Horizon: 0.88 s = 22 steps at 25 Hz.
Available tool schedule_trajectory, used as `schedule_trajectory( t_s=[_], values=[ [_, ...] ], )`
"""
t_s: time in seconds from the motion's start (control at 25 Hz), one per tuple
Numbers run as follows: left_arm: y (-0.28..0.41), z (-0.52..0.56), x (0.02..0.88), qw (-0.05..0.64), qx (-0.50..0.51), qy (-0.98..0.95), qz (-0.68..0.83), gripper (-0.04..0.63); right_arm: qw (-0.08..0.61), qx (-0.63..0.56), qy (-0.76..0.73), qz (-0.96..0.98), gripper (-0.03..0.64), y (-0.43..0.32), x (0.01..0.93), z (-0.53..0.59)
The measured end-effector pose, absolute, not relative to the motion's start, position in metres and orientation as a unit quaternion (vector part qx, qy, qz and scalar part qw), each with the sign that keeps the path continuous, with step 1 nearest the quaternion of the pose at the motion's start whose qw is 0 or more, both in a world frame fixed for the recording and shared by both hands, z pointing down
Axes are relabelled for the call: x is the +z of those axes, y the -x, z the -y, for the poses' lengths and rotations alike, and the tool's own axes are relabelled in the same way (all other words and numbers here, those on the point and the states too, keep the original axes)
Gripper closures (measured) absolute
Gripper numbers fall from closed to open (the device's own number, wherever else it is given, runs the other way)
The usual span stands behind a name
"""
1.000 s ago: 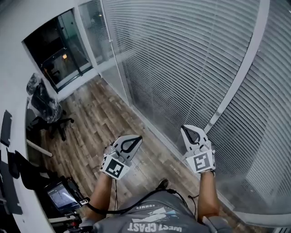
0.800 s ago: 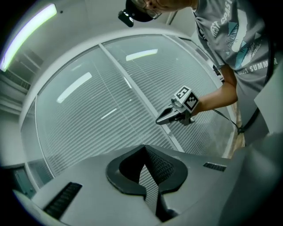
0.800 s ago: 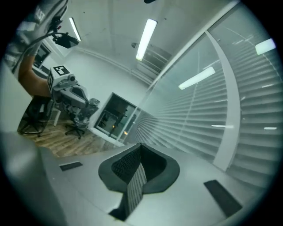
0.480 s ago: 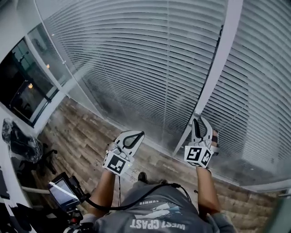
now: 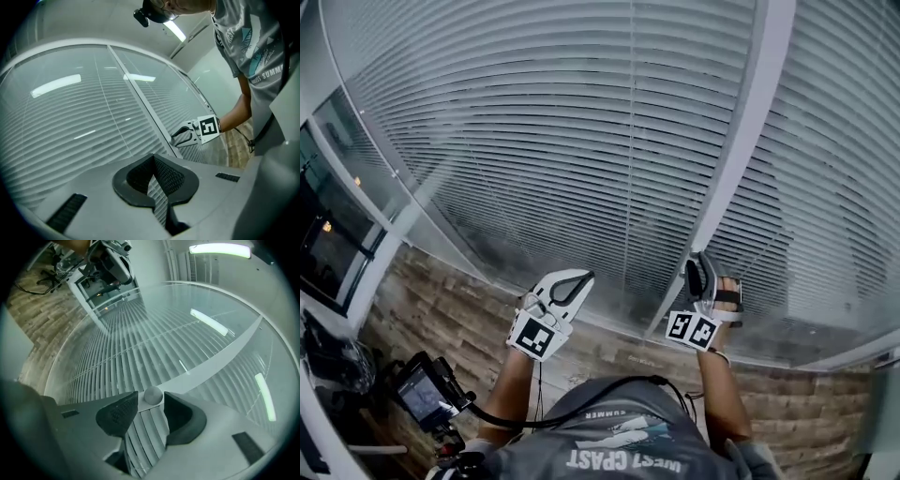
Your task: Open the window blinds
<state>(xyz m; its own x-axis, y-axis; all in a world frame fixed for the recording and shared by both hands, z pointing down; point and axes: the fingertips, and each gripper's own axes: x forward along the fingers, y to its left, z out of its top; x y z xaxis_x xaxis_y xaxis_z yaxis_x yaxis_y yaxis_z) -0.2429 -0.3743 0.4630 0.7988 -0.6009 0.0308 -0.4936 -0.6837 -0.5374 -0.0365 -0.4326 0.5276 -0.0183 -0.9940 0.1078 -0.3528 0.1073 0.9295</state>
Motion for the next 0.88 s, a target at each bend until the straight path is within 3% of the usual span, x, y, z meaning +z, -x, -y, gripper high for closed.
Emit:
schedule_trajectory(
  t_s=[0.16, 0.24, 0.72, 0.8, 0.88],
  values=[
    [0.232, 0.368, 0.462, 0.258, -0.099, 0.917, -0.288, 0.592, 0.429, -0.384, -0.575, 0.582, 0.488, 0.025, 0.515, 0.43],
    [0.226, 0.364, 0.463, 0.261, -0.101, 0.919, -0.279, 0.592, 0.397, -0.367, -0.595, 0.595, 0.493, 0.02, 0.513, 0.425],
    [0.225, 0.362, 0.465, 0.253, -0.091, 0.923, -0.276, 0.592, -0.065, 0.055, -0.701, 0.708, 0.495, -0.016, 0.5, 0.416],
    [0.223, 0.361, 0.466, 0.254, -0.091, 0.923, -0.273, 0.592, -0.061, 0.055, -0.695, 0.714, 0.494, -0.017, 0.499, 0.415],
    [0.221, 0.359, 0.467, 0.255, -0.091, 0.924, -0.268, 0.592, 0.001, 0.007, -0.694, 0.72, 0.494, -0.014, 0.499, 0.414]
  ],
)
